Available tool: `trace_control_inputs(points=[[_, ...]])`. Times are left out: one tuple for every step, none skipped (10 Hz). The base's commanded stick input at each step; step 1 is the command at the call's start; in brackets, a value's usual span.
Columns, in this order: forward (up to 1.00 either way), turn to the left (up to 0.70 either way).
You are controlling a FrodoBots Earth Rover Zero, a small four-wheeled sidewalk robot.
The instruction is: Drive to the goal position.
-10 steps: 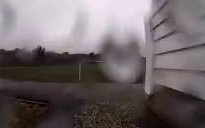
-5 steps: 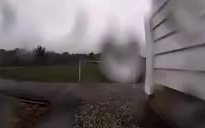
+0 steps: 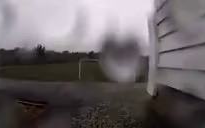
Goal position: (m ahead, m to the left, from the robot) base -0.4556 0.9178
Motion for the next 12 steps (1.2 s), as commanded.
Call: trace_control_inputs(points=[[0.52,0.0],[0.14,0.0],[0.0,0.0],[0.0,0.0],[0.0,0.0],[0.0,0.0],[0.0,0.0],[0.0,0.0],[0.0,0.0],[0.0,0.0],[0.0,0.0],[0.0,0.14]])
